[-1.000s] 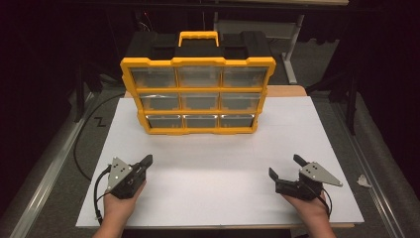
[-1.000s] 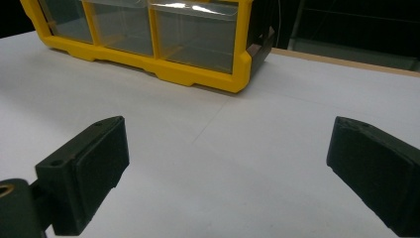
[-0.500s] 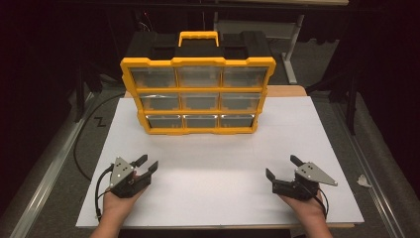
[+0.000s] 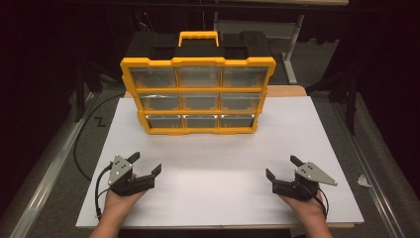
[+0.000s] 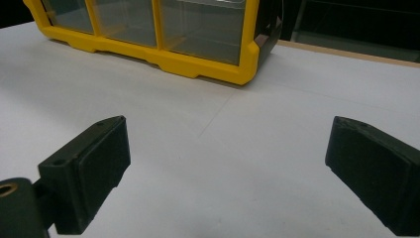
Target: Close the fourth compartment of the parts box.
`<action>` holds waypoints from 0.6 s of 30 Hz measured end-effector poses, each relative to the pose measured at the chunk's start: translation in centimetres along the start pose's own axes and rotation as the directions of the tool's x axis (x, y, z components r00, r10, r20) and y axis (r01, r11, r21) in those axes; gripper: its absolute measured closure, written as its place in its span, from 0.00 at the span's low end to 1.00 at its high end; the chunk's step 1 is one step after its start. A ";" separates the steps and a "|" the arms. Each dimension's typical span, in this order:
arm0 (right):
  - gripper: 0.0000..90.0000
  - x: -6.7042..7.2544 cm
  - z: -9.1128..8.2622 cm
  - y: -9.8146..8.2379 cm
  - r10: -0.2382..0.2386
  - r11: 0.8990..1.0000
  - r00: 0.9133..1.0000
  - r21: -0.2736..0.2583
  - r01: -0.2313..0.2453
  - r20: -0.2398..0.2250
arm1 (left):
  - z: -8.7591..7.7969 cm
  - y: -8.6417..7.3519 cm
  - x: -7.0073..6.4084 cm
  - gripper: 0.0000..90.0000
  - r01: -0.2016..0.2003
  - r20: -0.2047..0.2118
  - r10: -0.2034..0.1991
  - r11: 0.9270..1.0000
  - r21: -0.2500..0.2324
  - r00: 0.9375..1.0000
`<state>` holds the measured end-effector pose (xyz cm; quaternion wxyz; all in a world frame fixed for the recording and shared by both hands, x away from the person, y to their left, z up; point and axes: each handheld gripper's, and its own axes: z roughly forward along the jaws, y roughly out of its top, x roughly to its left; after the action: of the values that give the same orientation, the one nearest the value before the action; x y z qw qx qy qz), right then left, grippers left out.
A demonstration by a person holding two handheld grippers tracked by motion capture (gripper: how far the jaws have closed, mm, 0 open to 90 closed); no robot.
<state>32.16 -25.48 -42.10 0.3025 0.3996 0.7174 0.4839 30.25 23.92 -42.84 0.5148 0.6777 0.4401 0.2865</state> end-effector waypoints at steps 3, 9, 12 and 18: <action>0.06 0.1 0.0 0.0 -0.001 1.000 1.000 0.001 0.001 -0.002 | -0.1 0.2 0.0 0.00 0.000 -0.005 0.000 1.000 0.006 1.000; 0.06 0.1 0.0 0.1 -0.007 1.000 1.000 -0.009 0.007 -0.008 | -0.1 0.1 0.1 0.00 -0.006 0.003 0.006 1.000 0.021 1.000; 0.06 0.1 -0.1 0.1 -0.011 1.000 1.000 -0.015 0.011 -0.012 | 0.0 0.1 0.1 0.00 -0.008 -0.004 0.008 1.000 0.018 1.000; 0.06 -0.3 -0.2 0.1 -0.003 1.000 1.000 -0.022 0.003 -0.011 | 0.0 0.0 0.1 0.00 -0.006 -0.005 0.006 1.000 0.020 1.000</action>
<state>32.20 -25.81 -41.97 0.3037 0.3925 0.7143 0.4934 30.32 24.02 -42.80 0.5059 0.6833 0.4423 0.2855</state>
